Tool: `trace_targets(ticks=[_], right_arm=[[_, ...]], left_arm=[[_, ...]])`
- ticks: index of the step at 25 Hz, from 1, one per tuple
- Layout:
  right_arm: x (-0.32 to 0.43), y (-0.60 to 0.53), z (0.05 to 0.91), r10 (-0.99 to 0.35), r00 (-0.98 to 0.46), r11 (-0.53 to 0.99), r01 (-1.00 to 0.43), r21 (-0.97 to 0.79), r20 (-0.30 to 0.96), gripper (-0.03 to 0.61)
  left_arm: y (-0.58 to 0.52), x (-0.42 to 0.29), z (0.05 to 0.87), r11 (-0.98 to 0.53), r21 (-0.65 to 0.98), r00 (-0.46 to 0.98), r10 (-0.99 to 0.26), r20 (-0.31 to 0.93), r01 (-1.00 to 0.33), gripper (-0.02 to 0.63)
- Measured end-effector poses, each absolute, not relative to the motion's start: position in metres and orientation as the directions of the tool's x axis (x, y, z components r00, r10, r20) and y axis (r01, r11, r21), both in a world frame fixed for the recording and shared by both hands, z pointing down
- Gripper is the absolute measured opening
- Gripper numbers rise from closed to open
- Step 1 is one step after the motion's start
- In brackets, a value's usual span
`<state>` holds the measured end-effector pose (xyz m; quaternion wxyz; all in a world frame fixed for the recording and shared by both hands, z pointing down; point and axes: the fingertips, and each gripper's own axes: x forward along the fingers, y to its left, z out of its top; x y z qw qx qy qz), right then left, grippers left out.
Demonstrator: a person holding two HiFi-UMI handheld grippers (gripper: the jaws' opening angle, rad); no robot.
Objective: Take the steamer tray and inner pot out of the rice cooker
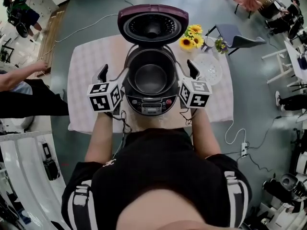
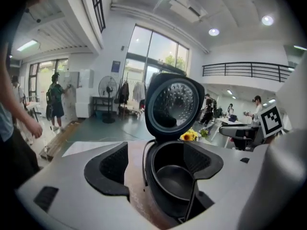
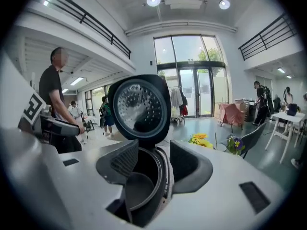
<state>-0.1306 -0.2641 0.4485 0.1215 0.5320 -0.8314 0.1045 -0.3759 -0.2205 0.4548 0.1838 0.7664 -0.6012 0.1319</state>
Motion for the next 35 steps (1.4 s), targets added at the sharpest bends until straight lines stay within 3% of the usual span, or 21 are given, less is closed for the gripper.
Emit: trace_targets(ticks=[7,16,23,35], right_arm=[[-0.131,-0.280,0.494,-0.776,-0.400,0.440,-0.897,-0.036,0.488,0.184],[-0.136,-0.288,0.536,-0.663,-0.463,0.487,-0.864,-0.131,0.589,0.183],[-0.141,-0.285,0.555,-0.615,-0.477,0.508,-0.849,-0.147,0.628,0.183],[-0.141,-0.295,0.575,-0.579,-0.481,0.509,-0.844,-0.168,0.659,0.181]], left_arm=[[-0.226,-0.369,0.503,-0.196,0.211,0.284,-0.763,0.580,-0.958,0.347],[-0.235,-0.354,0.533,-0.258,0.257,0.364,-0.682,0.634,-0.931,0.307],[-0.237,-0.346,0.548,-0.289,0.305,0.420,-0.632,0.651,-0.908,0.264],[-0.247,-0.342,0.565,-0.280,0.352,0.450,-0.592,0.668,-0.893,0.245]])
